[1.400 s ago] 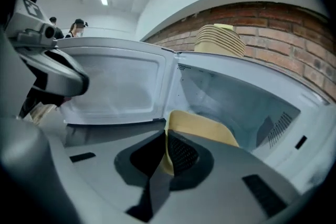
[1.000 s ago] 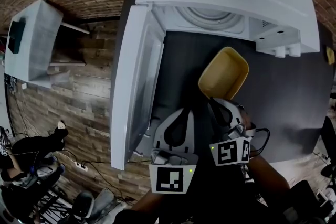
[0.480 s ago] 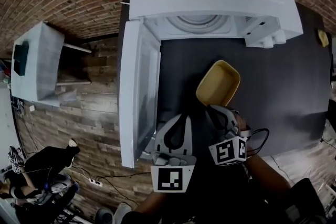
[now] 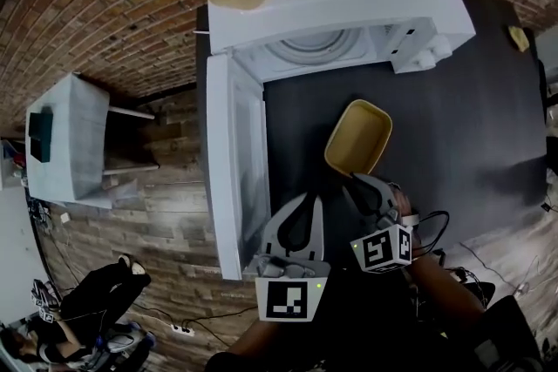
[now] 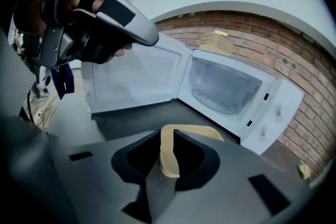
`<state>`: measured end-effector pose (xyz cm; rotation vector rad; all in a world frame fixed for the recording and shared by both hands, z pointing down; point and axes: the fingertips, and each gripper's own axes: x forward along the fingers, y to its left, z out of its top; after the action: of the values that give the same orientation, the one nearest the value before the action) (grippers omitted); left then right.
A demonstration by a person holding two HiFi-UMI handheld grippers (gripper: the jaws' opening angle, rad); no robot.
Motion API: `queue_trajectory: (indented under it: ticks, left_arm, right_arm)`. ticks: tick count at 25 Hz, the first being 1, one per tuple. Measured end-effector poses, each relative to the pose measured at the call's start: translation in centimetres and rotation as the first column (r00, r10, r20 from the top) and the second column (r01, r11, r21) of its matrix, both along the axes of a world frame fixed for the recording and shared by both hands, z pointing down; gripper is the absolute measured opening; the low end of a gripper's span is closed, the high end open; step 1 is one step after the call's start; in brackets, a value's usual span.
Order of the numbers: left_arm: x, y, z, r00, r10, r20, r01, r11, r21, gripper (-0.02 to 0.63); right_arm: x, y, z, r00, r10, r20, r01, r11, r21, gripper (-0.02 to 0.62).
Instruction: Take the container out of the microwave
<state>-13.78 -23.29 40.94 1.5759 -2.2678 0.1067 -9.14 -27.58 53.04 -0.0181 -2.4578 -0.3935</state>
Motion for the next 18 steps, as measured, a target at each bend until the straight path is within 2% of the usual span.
queue_trajectory:
  ticks: [3, 6, 10, 12, 15, 18]
  left_arm:
    - [0.5, 0.3, -1.0, 0.999, 0.033, 0.004, -0.033, 0.999, 0.033, 0.012]
    - [1.2, 0.6, -2.2, 0.997, 0.078, 0.017, -0.079, 0.994, 0.073, 0.012]
    - [2.5, 1.6, -3.8, 0.995, 0.101, 0.015, -0.102, 0.987, 0.125, 0.013]
    - [3.2, 2.3, -4.5, 0.994, 0.106, 0.032, -0.11, 0.984, 0.137, 0.012]
    - [4.0, 3.2, -5.3, 0.994, 0.091, 0.065, -0.1, 0.983, 0.155, 0.012]
    - [4.9, 3.8, -5.8, 0.994, 0.053, 0.092, -0.066, 0.987, 0.146, 0.012]
  right_arm:
    - [0.2, -0.7, -3.0, 0.989, 0.114, 0.097, -0.112, 0.993, -0.034, 0.124]
    - [0.7, -1.5, -7.4, 0.947, 0.232, 0.223, -0.21, 0.971, -0.116, 0.08]
    - [3.3, -2.7, -11.6, 0.866, 0.425, 0.265, -0.337, 0.885, -0.32, 0.064]
    - [4.6, -2.7, -12.4, 0.851, 0.457, 0.257, -0.364, 0.868, -0.338, 0.063]
    - [6.1, -2.7, -13.3, 0.849, 0.459, 0.26, -0.376, 0.872, -0.313, 0.063]
    - [8.0, -2.5, -14.2, 0.855, 0.443, 0.269, -0.352, 0.878, -0.325, 0.063]
